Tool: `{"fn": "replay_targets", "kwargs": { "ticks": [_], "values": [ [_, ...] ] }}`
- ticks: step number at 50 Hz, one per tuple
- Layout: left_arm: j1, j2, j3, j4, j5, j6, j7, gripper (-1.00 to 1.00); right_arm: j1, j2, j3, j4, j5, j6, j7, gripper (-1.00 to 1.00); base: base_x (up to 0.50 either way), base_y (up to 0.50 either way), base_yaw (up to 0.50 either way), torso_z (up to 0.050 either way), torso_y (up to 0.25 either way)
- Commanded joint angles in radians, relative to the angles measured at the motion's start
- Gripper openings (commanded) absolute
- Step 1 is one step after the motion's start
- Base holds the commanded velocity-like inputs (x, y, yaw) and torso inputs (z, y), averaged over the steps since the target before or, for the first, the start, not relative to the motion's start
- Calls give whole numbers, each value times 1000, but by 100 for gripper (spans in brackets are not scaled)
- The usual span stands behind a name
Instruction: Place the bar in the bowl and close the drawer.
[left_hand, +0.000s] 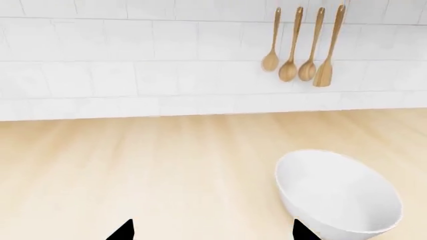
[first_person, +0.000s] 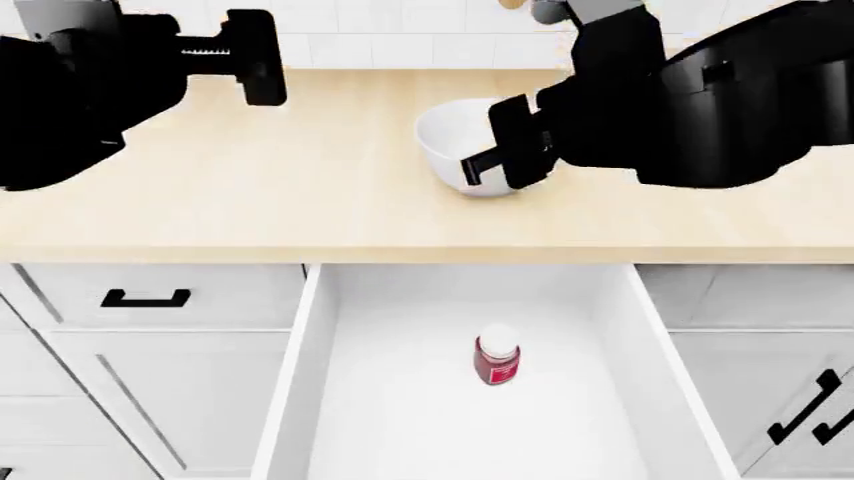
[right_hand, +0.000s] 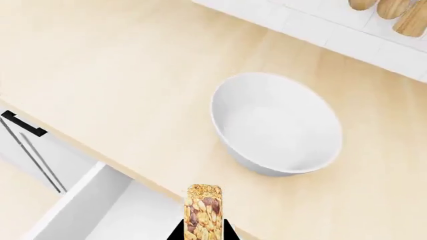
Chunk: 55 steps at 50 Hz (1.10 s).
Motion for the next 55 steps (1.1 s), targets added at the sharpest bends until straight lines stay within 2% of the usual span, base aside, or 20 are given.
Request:
{"fn": "replay_targets", "kwargs": {
  "ticks": [1, 9, 21, 30, 47, 55],
  "values": [
    [-268, 76, 153, -294, 228, 105, 173, 100, 242, -108, -89, 315, -321, -48, -344, -100, 0, 0, 0, 0, 0],
    [-380, 158, 241, -534, 366, 228, 286, 100, 357, -249, -225, 641, -546, -197, -597, -100, 0, 0, 0, 0, 0],
    [-442, 204, 279, -722, 434, 305, 349, 100, 431, -445, -310, 1077, -715, -431, -805, -100, 0, 0, 0, 0, 0],
    [-455, 212, 295, -760, 454, 317, 364, 100, 409, -459, -199, 1081, -847, -435, -770, -100, 0, 0, 0, 0, -194],
    [-455, 224, 317, -797, 478, 343, 391, 100, 369, -491, 149, 1081, -1226, -418, -800, -100, -1, 0, 0, 0, -250],
    [-464, 227, 324, -817, 488, 352, 399, 100, 377, -491, 178, 1081, -1245, -434, -780, -100, -1, 0, 0, 0, -250]
  ]
}}
